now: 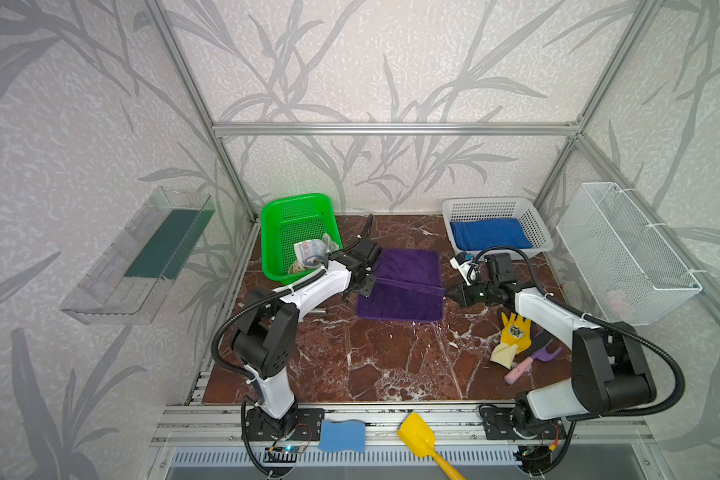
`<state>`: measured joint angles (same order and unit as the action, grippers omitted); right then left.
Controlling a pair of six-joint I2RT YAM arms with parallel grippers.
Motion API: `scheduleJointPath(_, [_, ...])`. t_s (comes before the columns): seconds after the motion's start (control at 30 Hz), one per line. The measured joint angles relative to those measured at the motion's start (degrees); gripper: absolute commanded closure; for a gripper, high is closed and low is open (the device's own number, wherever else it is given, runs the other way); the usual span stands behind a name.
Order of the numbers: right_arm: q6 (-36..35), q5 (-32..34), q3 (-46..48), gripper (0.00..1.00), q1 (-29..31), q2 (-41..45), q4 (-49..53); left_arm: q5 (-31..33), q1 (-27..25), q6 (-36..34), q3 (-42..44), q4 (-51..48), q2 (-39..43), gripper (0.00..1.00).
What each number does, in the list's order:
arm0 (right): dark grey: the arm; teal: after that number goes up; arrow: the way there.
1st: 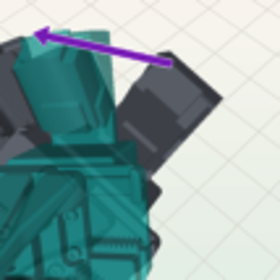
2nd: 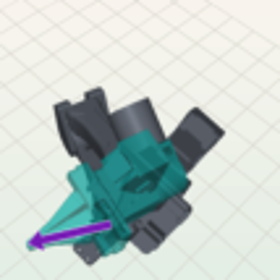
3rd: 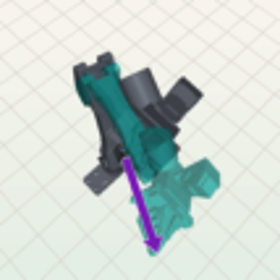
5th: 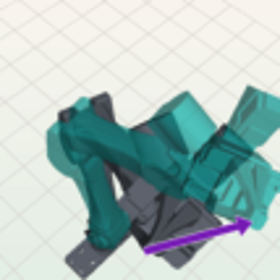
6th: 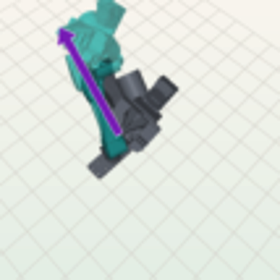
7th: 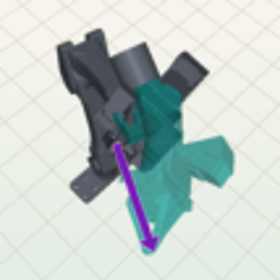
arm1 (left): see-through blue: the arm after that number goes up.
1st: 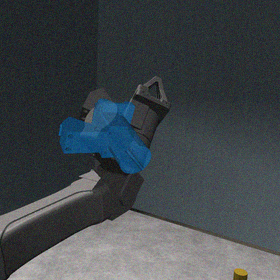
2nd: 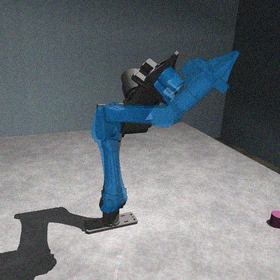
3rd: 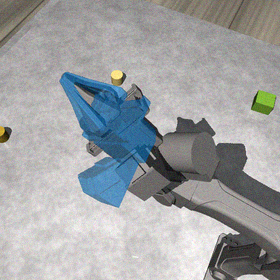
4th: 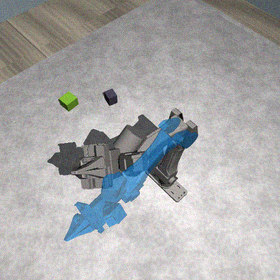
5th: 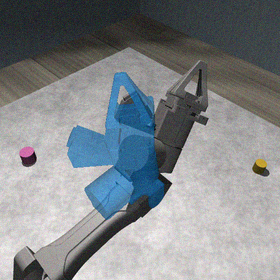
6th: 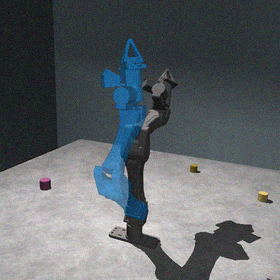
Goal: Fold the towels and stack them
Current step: 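Lay the held towel edge down near the robot and open both grippers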
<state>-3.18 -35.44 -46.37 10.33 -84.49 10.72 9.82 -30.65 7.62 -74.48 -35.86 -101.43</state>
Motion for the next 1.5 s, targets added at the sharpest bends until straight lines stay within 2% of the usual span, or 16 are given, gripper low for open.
scheduleJointPath(0.5, [1.4,0.6,1.2,1.0,1.4,-0.6,2.3,-0.4,-0.8,2.1,3.5,-0.1,-0.7,1.0])
scheduleJointPath(0.77, [1.4,2.1,1.1,1.0,3.8,-2.3,6.9,-1.0,-0.9,2.7,3.5,-0.1,-2.3,1.0])
scheduleJointPath(1.07, [1.7,4.0,-3.8,0.96,6.4,-7.4,12.0,-1.2,-0.9,3.0,4.2,0.2,-3.7,1.0])
scheduleJointPath(1.27, [2.0,5.3,-4.3,0.88,7.6,-8.5,14.2,-1.2,-1.0,3.1,4.8,0.3,-5.3,0.87])
scheduleJointPath(1.5, [2.4,6.0,-4.7,0.76,8.5,-8.6,15.8,-1.4,-1.2,3.9,5.9,0.5,-5.5,0.6])
